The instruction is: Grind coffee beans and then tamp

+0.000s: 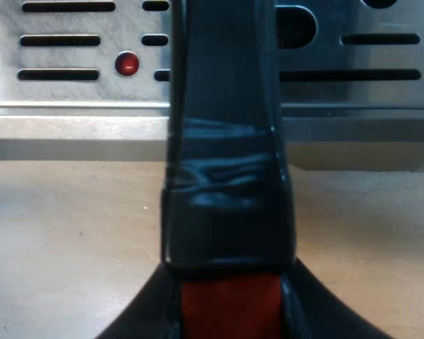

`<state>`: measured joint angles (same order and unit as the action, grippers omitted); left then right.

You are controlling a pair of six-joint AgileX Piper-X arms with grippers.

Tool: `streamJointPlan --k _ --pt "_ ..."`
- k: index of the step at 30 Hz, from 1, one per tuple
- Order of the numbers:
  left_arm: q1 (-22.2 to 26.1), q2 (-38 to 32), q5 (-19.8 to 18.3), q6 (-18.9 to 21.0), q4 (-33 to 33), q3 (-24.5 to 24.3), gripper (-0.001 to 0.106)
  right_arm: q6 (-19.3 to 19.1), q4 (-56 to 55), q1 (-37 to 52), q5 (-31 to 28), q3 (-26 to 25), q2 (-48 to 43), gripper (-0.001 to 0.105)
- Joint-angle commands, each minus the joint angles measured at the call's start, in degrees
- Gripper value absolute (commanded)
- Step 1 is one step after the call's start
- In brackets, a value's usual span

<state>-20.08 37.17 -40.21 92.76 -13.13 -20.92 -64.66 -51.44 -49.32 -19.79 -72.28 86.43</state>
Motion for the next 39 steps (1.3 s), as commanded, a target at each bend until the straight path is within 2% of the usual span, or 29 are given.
streamJointPlan --k 1,4,21,28,32,39 --pt "-0.4 -0.3 -0.71 -0.28 1.16 -0.3 0.085 -0.59 -2.19 -1.07 0.53 -0.22 0.03 0.0" --pt "-0.4 -0.3 -0.71 -0.28 1.16 -0.3 0.085 0.6 -2.95 -1.35 0.54 -0.22 -0.22 0.0" --pt "-0.4 -0.3 -0.71 -0.28 1.16 -0.3 0.085 0.58 -4.76 -2.45 0.28 -0.22 -2.62 0.0" --pt "-0.4 -0.3 -0.71 -0.28 1.16 -0.3 0.085 3.04 -4.97 -3.03 0.16 -0.22 -2.62 0.0" --pt "-0.4 -0.3 -0.71 -0.28 1.16 -0.3 0.085 3.12 -5.37 -3.49 0.32 -0.22 -2.62 0.0" --pt "-0.4 -0.3 -0.71 -0.28 1.16 -0.3 0.085 3.74 -6.9 -5.95 -2.72 -0.22 -2.62 0.0"
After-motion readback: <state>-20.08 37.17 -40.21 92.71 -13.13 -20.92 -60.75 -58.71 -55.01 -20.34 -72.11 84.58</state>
